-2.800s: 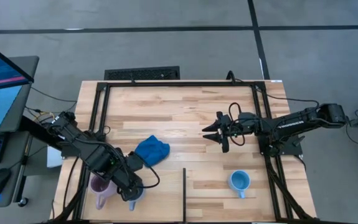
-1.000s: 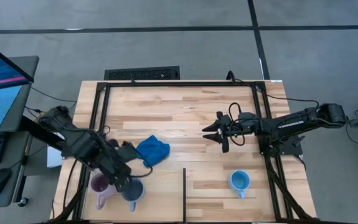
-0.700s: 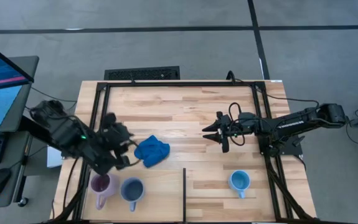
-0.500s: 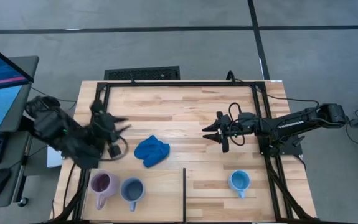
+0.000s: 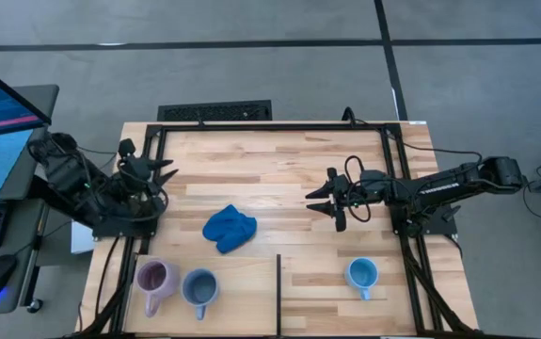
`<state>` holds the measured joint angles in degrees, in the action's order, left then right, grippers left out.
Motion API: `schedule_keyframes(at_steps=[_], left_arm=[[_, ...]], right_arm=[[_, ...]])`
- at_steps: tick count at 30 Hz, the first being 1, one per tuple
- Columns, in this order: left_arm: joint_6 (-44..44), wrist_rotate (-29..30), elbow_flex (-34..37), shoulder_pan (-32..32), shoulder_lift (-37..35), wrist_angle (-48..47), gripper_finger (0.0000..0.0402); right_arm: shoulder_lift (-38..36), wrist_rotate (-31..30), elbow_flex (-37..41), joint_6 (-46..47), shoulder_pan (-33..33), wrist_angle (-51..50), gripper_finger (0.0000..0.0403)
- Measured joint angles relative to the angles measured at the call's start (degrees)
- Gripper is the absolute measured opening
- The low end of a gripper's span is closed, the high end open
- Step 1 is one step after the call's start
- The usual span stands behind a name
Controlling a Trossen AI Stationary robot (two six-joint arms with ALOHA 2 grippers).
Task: Stack small to large cups/mugs on shelf
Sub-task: Put the light blue cup on the shelf
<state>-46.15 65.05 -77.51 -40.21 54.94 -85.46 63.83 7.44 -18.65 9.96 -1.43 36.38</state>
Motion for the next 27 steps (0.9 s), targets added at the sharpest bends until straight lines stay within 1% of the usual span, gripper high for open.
schedule_keyframes(at_steps=[4,6,8,11,15,17,21,23,27], left_arm=[[1.37,4.49,14.84,-1.43,-7.90,9.69,0.0108],[1.51,7.37,21.47,-3.04,-11.85,15.18,0.0108],[1.52,8.84,27.64,-5.03,-15.46,18.98,0.0108],[2.31,8.80,36.21,-7.91,-20.28,24.87,0.0108],[7.17,7.40,45.61,-11.11,-25.79,33.86,0.0108],[10.03,7.18,48.38,-12.30,-28.50,37.84,0.0108],[17.15,7.39,51.79,-13.26,-33.20,46.97,0.0108],[23.04,7.42,52.70,-13.13,-34.37,52.47,0.0108],[37.51,7.25,52.82,-13.06,-34.45,64.64,0.0108]], right_arm=[[0.00,-0.02,0.00,0.02,-0.24,0.00,0.0171],[0.00,0.00,0.00,0.03,-0.22,0.00,0.0171],[0.00,0.00,0.00,0.02,-0.22,0.00,0.0171],[0.00,0.00,0.00,-0.02,-0.22,-0.02,0.0171],[0.00,0.00,0.00,-0.98,-0.22,-0.02,0.0171],[0.00,0.00,0.00,-1.47,-0.22,-0.02,0.0171],[0.00,0.00,0.00,-1.51,-0.22,0.20,0.0171],[0.01,0.00,0.00,-2.00,-0.36,0.86,0.0171],[0.00,0.00,-0.02,-3.57,-1.01,3.18,0.0171]])
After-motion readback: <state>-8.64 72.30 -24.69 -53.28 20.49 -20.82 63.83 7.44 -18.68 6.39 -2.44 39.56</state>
